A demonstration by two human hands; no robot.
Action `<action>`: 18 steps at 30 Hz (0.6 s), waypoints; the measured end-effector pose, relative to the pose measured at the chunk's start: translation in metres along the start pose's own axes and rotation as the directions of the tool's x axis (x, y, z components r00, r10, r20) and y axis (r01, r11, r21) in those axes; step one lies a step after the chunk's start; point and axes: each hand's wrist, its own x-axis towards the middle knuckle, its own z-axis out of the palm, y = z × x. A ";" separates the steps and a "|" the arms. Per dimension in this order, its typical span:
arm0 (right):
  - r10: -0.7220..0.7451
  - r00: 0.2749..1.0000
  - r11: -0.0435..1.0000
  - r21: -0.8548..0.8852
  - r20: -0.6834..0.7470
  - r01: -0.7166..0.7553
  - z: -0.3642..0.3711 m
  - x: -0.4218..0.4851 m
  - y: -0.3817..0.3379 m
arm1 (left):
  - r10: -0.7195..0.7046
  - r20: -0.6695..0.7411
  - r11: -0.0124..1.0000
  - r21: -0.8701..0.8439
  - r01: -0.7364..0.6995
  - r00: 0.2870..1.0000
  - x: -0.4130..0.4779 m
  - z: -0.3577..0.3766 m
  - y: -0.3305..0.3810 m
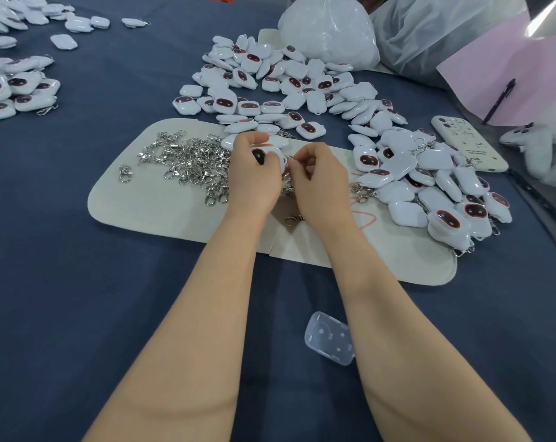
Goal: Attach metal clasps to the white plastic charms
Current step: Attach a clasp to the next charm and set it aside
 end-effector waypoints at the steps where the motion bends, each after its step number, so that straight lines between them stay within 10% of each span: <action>1: -0.003 1.000 1.000 -0.006 -0.001 0.003 0.000 0.000 0.000 | -0.003 0.001 1.000 0.005 0.003 1.000 0.000 0.000 0.000; 18: -0.021 0.999 0.999 -0.033 -0.040 0.019 0.003 0.000 0.001 | 0.018 0.007 0.996 0.087 -0.019 1.000 -0.002 0.002 0.000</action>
